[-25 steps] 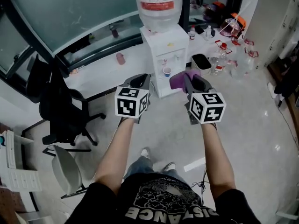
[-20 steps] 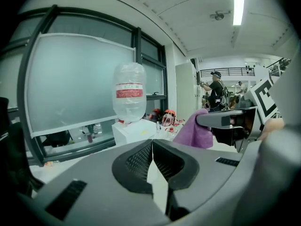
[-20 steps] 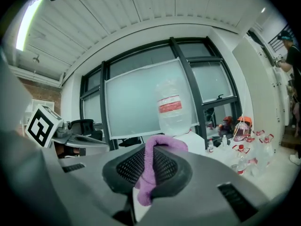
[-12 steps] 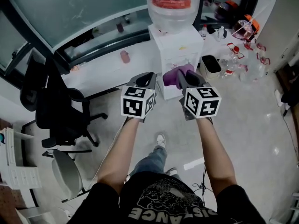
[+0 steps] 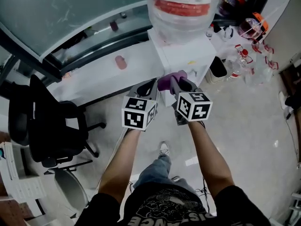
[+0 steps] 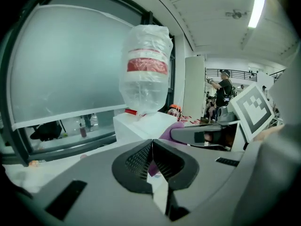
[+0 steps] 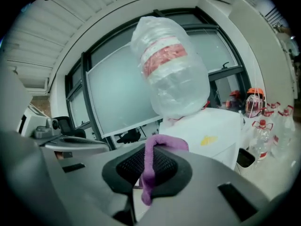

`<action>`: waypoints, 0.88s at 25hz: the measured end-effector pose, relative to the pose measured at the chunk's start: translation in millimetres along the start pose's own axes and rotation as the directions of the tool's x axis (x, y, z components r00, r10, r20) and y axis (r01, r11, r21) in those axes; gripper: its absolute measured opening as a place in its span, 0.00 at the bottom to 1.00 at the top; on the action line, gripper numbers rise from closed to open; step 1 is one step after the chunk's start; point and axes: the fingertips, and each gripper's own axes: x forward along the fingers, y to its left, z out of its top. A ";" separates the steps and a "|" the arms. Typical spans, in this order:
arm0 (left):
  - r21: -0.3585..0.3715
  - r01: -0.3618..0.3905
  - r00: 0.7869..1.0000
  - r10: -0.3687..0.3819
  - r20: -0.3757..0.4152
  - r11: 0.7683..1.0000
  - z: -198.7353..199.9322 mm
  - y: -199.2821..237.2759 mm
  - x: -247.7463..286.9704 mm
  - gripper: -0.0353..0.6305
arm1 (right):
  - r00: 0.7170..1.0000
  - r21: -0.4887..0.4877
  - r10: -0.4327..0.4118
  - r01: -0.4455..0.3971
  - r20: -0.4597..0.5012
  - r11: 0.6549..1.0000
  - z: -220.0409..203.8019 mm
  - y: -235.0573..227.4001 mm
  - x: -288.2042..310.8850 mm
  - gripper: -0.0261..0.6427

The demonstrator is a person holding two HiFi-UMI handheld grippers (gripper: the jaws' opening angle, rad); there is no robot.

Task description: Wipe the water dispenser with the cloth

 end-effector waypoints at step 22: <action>-0.058 -0.108 0.992 0.104 -0.074 0.992 -4.1 -30.7 105.1 0.09 | 0.994 0.102 0.102 -0.098 -0.035 0.990 6.2 -110.0 39.2 0.09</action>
